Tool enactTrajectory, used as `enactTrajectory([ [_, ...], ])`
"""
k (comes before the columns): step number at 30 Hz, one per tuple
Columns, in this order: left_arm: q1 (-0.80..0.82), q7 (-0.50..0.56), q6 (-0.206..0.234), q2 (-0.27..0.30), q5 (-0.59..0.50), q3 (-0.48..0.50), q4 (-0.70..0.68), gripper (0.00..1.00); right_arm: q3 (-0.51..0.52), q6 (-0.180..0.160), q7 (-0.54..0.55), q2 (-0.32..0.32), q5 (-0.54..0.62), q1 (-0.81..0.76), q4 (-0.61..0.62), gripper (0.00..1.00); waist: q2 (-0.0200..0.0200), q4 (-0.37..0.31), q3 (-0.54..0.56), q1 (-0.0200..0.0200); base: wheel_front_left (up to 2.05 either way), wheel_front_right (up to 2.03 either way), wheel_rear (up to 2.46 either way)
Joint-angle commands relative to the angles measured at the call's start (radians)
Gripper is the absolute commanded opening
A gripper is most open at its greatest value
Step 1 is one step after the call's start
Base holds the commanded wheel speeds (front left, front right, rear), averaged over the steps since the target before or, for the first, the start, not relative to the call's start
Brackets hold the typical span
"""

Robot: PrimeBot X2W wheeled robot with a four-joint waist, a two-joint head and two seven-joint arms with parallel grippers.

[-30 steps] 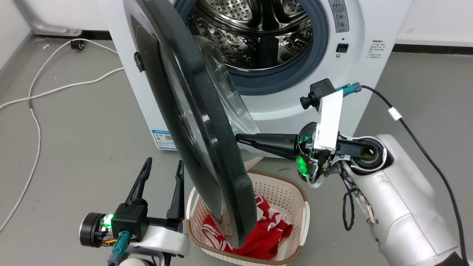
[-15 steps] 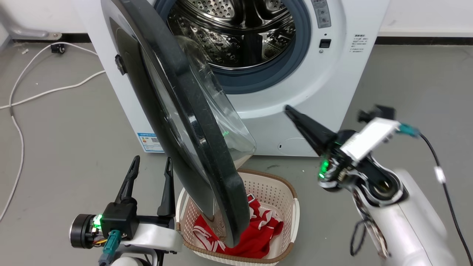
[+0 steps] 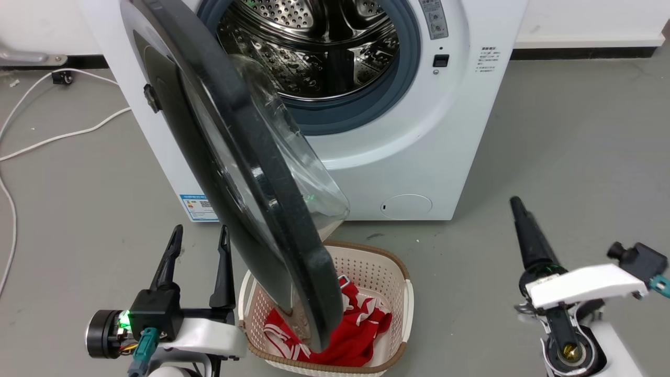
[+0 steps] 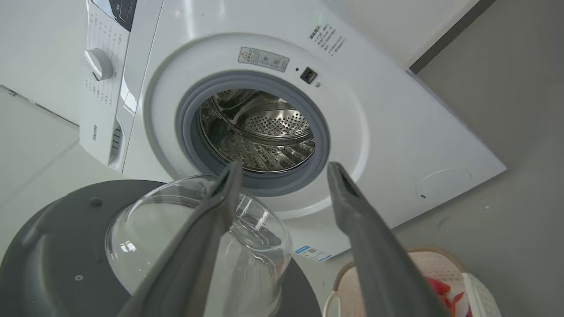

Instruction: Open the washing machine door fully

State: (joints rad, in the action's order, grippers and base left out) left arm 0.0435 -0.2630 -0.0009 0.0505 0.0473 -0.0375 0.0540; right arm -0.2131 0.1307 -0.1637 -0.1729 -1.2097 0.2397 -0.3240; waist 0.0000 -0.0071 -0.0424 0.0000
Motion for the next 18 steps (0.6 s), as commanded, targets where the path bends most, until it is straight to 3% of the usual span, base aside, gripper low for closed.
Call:
enactTrajectory([
  [1, -0.014, -0.002, 0.002, 0.000, 0.000, 0.002, 0.000, 1.00, 0.001, 0.000, -0.024, -0.008, 0.031, -0.011, -0.001, 1.00, 0.0000, -0.003, -0.002, 0.0000, 0.00, 0.00, 0.00],
  [5, -0.012, -0.002, 0.002, 0.000, -0.002, 0.013, 0.001, 1.00, 0.046, 0.000, -0.093, -0.034, 0.335, -0.019, -0.002, 1.00, 0.0000, -0.013, -0.007, 0.0000, 0.00, 0.00, 0.00],
  [12, -0.005, -0.002, 0.000, 0.000, -0.009, 0.025, -0.003, 1.00, 0.224, 0.000, -0.100, 0.063, 0.948, -0.084, 0.188, 1.00, 0.0000, -0.016, -0.012, 0.0000, 0.00, 0.00, 0.00],
  [15, -0.001, -0.002, -0.002, 0.000, -0.011, 0.026, -0.004, 1.00, 0.257, 0.000, -0.101, 0.100, 1.124, -0.130, 0.280, 1.00, 0.0000, -0.010, -0.010, 0.0000, 0.00, 0.00, 0.00],
  [18, -0.002, -0.002, -0.003, 0.000, -0.015, 0.027, -0.004, 1.00, 0.273, 0.000, -0.101, 0.117, 1.224, -0.184, 0.347, 1.00, 0.0000, -0.004, -0.006, 0.0000, 0.00, 0.00, 0.00],
])
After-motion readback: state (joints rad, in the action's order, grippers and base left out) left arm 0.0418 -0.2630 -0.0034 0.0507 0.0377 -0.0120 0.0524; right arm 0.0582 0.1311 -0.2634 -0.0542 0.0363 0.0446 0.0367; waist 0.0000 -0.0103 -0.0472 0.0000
